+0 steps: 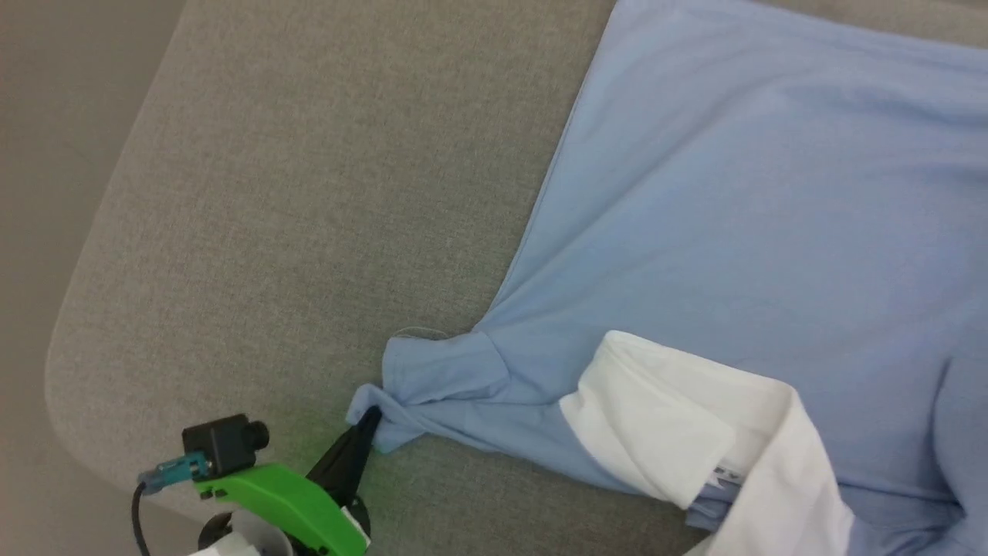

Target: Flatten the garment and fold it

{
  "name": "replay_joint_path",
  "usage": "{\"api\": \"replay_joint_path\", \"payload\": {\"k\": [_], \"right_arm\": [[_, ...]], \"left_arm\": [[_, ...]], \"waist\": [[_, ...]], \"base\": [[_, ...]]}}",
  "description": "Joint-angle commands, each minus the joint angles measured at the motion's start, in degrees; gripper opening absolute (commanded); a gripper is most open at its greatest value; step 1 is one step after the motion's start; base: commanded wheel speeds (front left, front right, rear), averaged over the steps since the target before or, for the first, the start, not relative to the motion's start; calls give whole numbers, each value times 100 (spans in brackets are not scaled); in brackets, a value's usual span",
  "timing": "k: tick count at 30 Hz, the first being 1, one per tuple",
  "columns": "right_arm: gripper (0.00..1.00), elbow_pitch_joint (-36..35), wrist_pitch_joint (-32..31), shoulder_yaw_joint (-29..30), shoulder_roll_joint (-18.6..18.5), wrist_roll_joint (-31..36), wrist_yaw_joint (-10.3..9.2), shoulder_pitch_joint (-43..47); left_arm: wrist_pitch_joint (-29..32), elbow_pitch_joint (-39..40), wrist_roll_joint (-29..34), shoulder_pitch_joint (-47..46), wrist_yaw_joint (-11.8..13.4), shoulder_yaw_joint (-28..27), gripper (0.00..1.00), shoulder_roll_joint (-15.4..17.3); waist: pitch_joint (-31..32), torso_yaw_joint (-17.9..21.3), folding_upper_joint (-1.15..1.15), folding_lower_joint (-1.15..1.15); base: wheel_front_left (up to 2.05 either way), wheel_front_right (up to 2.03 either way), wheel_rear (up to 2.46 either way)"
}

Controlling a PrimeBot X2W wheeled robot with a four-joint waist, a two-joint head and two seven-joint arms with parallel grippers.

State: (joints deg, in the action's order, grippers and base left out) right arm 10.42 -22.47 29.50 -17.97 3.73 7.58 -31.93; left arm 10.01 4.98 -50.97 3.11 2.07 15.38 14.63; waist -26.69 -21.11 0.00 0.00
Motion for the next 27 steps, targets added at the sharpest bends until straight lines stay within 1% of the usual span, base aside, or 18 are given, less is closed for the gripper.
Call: {"api": "replay_joint_path", "payload": {"k": [1, 2, 4, 6, 8, 11, 15, 19, 23, 24, 25, 27], "right_arm": [[0, -61, 347, 8, 66, -39, -9, 269], [0, -97, 630, 59, 173, -63, -9, 490], [0, -190, 987, 172, 390, -88, -9, 869], [0, -303, 1143, 292, 597, -73, -9, 1251], [0, -455, 1135, 435, 817, -81, -9, 1618], [0, -722, 806, 670, 1145, -144, -9, 2173], [0, -872, 26, 880, 1413, -350, -9, 2779], [0, -756, -814, 872, 1492, -563, -9, 3228], [0, -538, -1558, 742, 1505, -797, -9, 3456], [2, -497, -1686, 717, 1506, -845, -9, 3484], [40, -489, -1794, 661, 1506, -857, -9, 3515], [100, -613, -1734, 546, 1507, -827, -9, 3518]], "left_arm": [[41, -68, 27, 163, 106, -79, 0, 114], [70, -44, 24, 235, 146, -104, 0, 160], [119, 29, 18, 367, 232, -163, 0, 240], [179, 126, 18, 498, 312, -207, 0, 322], [236, 231, 19, 622, 384, -241, 0, 396], [298, 392, 6, 782, 474, -285, 0, 470], [348, 531, -7, 923, 549, -312, 0, 522], [372, 623, -23, 1018, 597, -335, 0, 553], [413, 671, -15, 1039, 636, -344, 0, 597], [418, 677, -17, 1040, 640, -344, 0, 601], [426, 684, -19, 1043, 647, -344, 0, 604], [437, 699, -28, 1046, 652, -337, 0, 604]], "waist": [[582, 440, 0, 0], [728, 527, 0, 0], [968, 684, 0, 0], [1181, 831, 0, 0], [1345, 967, 0, 0], [1494, 1166, 0, 0], [1595, 1383, 0, 0], [1660, 1558, 0, 0], [1698, 1659, 0, 0], [1709, 1674, 0, 0], [1721, 1691, 0, 0], [1730, 1716, 0, 0]], "base": [[0, 0, 0], [0, 0, 0], [0, 0, 0], [0, 0, 0], [0, 0, 0], [0, 0, 0], [0, 0, 0], [0, 0, 0], [0, 0, 0], [0, 0, 0], [0, 0, 0], [0, 0, 0]]}}
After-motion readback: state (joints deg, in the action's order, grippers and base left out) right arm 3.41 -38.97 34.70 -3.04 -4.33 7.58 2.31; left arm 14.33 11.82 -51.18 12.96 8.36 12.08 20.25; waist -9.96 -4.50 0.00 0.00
